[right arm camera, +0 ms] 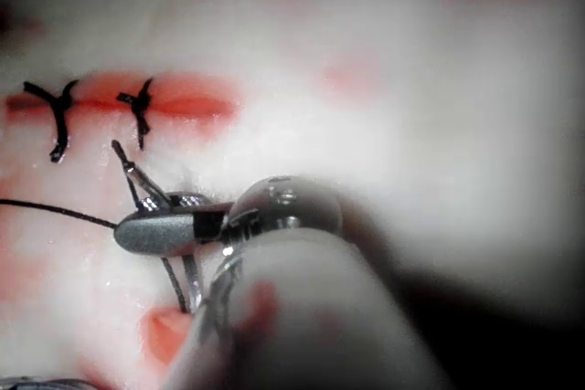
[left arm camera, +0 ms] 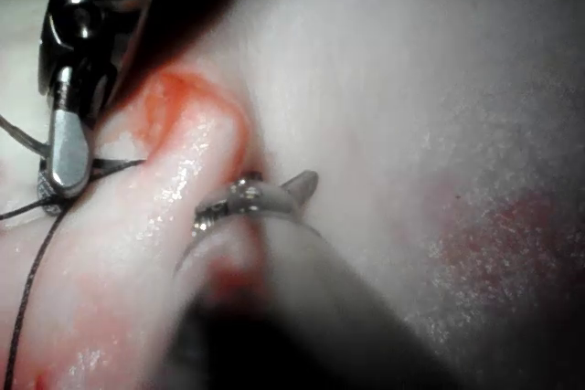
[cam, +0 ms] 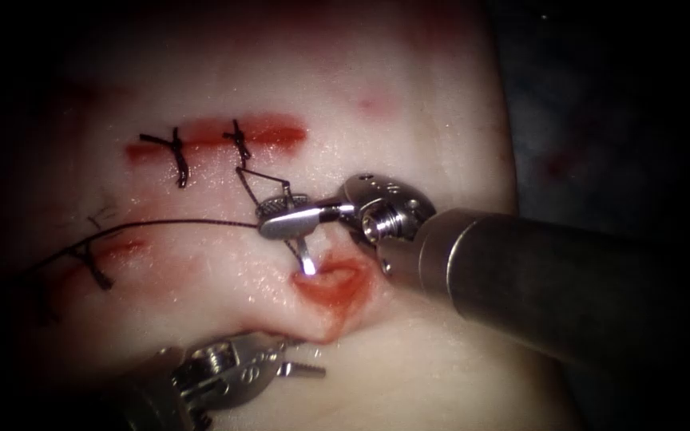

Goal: Wound Closure
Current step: Push needle through skin below cut using right hand

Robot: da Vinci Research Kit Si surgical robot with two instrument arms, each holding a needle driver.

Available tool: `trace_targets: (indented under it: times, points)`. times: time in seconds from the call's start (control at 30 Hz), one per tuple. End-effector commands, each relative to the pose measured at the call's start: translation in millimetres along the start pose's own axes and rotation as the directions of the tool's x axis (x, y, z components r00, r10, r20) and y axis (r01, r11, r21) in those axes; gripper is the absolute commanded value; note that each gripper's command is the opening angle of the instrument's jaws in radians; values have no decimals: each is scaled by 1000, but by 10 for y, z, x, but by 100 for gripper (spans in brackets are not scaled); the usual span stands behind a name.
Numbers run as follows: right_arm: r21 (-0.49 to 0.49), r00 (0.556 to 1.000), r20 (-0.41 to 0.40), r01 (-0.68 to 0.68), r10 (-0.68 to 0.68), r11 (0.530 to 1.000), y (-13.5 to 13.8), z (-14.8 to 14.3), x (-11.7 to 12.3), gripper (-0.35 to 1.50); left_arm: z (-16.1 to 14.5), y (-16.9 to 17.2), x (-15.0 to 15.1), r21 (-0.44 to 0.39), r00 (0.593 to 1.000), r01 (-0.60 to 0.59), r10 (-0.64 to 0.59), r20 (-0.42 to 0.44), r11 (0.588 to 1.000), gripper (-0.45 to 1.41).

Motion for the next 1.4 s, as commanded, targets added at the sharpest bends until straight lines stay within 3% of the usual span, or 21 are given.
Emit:
trace_targets:
  times: [0.03,0.9,1.4]
  points:
    - [4,1000,3,-2,2,1000,5,6,-1,-35,8,-2,0,0,1000,-1,1,-1,1000,15]
    - [3,974,14,-228,227,974,-16,3,-41,-35,4,-6,0,-4,1000,-1,1,-1,1000,14]
    - [17,961,-17,-276,276,961,-54,9,-38,-35,5,-5,-1,-2,1000,-2,2,0,1000,14]
